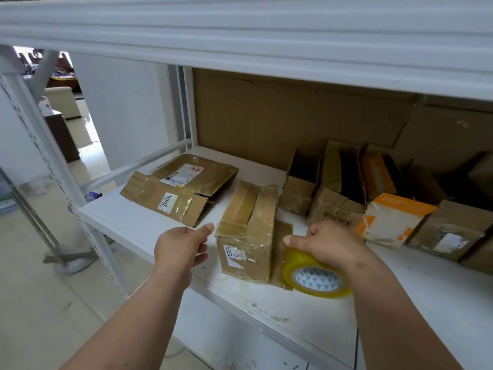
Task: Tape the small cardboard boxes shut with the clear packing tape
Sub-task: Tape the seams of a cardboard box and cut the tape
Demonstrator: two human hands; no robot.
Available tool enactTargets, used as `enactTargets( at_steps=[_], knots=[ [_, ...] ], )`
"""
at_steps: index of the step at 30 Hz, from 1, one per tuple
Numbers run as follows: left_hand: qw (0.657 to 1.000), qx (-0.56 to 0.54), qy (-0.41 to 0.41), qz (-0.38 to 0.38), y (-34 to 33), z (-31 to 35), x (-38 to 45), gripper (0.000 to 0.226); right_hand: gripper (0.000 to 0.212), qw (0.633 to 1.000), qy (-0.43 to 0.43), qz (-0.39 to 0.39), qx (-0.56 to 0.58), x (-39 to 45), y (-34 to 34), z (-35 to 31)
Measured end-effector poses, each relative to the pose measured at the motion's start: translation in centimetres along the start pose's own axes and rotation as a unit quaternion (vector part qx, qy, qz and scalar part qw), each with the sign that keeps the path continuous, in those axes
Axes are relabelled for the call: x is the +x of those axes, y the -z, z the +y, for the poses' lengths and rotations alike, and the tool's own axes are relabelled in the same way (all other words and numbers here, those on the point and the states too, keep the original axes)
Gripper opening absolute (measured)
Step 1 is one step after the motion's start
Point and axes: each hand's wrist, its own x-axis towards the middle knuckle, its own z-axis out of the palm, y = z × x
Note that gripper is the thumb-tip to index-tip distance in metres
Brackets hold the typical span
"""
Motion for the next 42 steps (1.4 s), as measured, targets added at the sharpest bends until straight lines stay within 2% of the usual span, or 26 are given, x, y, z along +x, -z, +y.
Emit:
enactTargets(
  at_steps=[5, 10, 14, 17, 20, 24, 26, 29, 31, 33, 36, 38, 40, 42],
  knots=[
    [0.997, 0.057, 0.018, -0.051, -0.5, -0.3, -0.2, 0.036, 0.059, 0.997, -0.009, 0.016, -0.072, -0.1, -0.6, -1.2],
    [0.993, 0.11, -0.001, -0.047, -0.7, 0.0, -0.6, 0.035, 0.055, 0.994, -0.015, 0.018, -0.106, -0.1, -0.9, -1.8],
    [0.991, 0.099, -0.068, -0.062, -1.1, 0.0, -0.9, 0.009, 0.054, 0.992, -0.018, 0.025, -0.119, -0.4, -1.0, -2.1],
    [0.988, 0.099, -0.084, -0.081, -1.6, 0.3, -1.2, 0.023, 0.053, 0.992, -0.023, 0.023, -0.121, -0.7, -1.0, -2.2],
    [0.988, 0.108, -0.074, -0.08, -1.4, 1.1, -1.6, 0.021, 0.053, 0.992, -0.023, 0.035, -0.122, -0.8, -1.2, -2.1],
    [0.944, 0.283, -0.139, -0.101, -1.7, 2.2, -2.2, 0.048, 0.041, 0.992, -0.003, 0.03, -0.124, -1.2, -1.4, -2.6],
    [0.931, 0.321, -0.14, -0.104, -2.5, 2.5, -2.7, 0.046, 0.039, 0.995, -0.005, 0.031, -0.093, -1.5, -1.3, -3.2],
    [0.922, 0.353, -0.13, -0.094, -3.3, 2.4, -3.0, 0.037, 0.059, 0.998, -0.024, 0.02, -0.06, -1.6, -1.3, -4.0],
    [0.917, 0.364, -0.134, -0.089, -3.5, 2.4, -2.9, 0.037, 0.073, 0.995, -0.022, 0.006, -0.1, -1.6, -1.5, -4.6],
    [0.912, 0.376, -0.142, -0.089, -3.6, 2.5, -2.8, 0.038, 0.073, 0.991, -0.02, 0.001, -0.132, -1.6, -1.6, -5.3],
    [0.912, 0.368, -0.155, -0.099, -3.2, 2.3, -2.7, 0.043, 0.07, 0.992, -0.03, -0.01, -0.121, -1.4, -1.5, -5.9],
    [0.93, 0.31, -0.145, -0.134, -2.6, 2.0, -2.8, 0.043, 0.074, 0.994, -0.035, -0.008, -0.102, -1.2, -1.4, -5.6],
    [0.949, 0.216, -0.125, -0.192, -1.6, 1.5, -3.1, 0.033, 0.076, 0.995, -0.025, -0.002, -0.094, -1.1, -1.5, -5.0],
    [0.945, 0.177, -0.145, -0.232, -0.7, 0.9, -3.1, 0.03, 0.079, 0.995, -0.008, -0.013, -0.1, -1.1, -1.5, -4.4]
  ],
)
